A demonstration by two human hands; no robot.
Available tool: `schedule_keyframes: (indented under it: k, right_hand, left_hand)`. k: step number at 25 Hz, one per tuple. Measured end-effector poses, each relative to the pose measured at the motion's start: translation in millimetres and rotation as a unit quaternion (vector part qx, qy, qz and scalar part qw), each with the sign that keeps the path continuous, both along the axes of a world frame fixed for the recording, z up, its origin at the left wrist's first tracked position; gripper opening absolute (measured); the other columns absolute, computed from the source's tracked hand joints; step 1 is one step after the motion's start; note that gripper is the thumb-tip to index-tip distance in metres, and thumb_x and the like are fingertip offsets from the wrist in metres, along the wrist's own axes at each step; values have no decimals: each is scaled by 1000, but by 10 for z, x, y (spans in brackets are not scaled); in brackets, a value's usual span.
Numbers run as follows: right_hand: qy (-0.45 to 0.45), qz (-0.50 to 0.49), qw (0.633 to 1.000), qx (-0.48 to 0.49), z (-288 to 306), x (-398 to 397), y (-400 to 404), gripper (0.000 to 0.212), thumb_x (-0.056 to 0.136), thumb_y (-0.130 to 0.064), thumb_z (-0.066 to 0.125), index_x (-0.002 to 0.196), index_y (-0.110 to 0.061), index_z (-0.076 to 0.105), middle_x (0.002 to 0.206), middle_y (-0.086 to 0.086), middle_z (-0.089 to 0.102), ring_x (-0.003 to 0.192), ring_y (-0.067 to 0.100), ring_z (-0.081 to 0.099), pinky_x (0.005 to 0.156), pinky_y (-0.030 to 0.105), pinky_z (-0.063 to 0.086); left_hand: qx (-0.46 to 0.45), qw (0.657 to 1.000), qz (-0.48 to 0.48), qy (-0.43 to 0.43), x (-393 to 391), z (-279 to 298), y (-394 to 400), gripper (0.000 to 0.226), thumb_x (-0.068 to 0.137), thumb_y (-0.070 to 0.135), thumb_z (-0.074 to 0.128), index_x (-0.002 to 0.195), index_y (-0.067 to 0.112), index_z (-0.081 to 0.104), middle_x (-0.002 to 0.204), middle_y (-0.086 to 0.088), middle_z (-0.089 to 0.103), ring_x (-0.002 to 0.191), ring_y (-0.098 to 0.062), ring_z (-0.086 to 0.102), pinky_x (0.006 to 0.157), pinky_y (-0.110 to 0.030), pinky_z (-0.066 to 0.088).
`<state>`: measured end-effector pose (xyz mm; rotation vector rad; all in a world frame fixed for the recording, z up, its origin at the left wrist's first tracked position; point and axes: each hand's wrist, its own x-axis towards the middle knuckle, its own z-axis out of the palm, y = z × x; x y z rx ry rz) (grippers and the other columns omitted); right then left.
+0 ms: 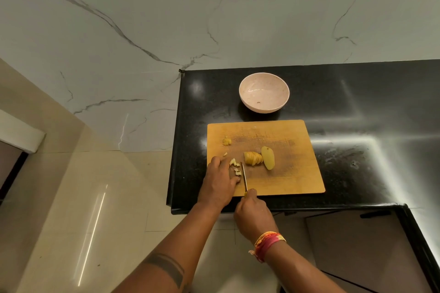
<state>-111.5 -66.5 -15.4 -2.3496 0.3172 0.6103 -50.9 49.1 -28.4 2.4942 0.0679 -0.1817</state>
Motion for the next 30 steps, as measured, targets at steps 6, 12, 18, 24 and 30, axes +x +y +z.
schedule_keyframes:
  k: [6, 12, 18, 24, 30]
  right_hand:
    - [13, 5, 1000, -4, 68, 157, 59, 10, 101, -17, 39, 104, -13, 47, 85, 5, 60, 75, 23, 62, 61, 36, 49]
    - [-11, 121, 989, -83, 218, 612, 170, 37, 105, -27, 41, 128, -2, 55, 124, 18, 62, 113, 36, 61, 90, 42, 49]
    - [-10, 16, 1000, -10, 116, 411, 123, 20, 102, -18, 38, 114, -9, 52, 96, 11, 64, 80, 25, 61, 69, 37, 51]
    - [-14, 61, 998, -17, 105, 348, 166, 27, 101, -17, 38, 126, -11, 48, 83, 4, 61, 73, 22, 64, 62, 36, 55]
    - [-29, 71, 996, -37, 125, 405, 132, 32, 101, -16, 37, 131, -7, 44, 85, 8, 63, 71, 23, 62, 57, 32, 48]
  left_hand:
    - [13, 1000, 27, 10, 314, 44, -76, 38, 98, 27, 66, 134, 20, 56, 130, -1, 52, 112, -19, 56, 93, -36, 53]
    - [6, 999, 41, -11, 554, 125, -72, 31, 98, 19, 64, 129, 18, 59, 120, -3, 60, 105, -17, 60, 90, -38, 56]
    - [-11, 996, 86, -34, 407, 52, 166, 25, 99, 28, 64, 123, 20, 64, 119, 2, 53, 97, -11, 57, 85, -31, 56]
    - [9, 996, 81, -17, 437, 45, 142, 17, 98, 26, 66, 114, 22, 69, 114, 3, 54, 99, -11, 56, 85, -30, 54]
    - [15, 995, 95, -15, 509, 68, 121, 16, 99, 29, 64, 114, 23, 66, 115, 2, 55, 98, -12, 56, 82, -30, 56]
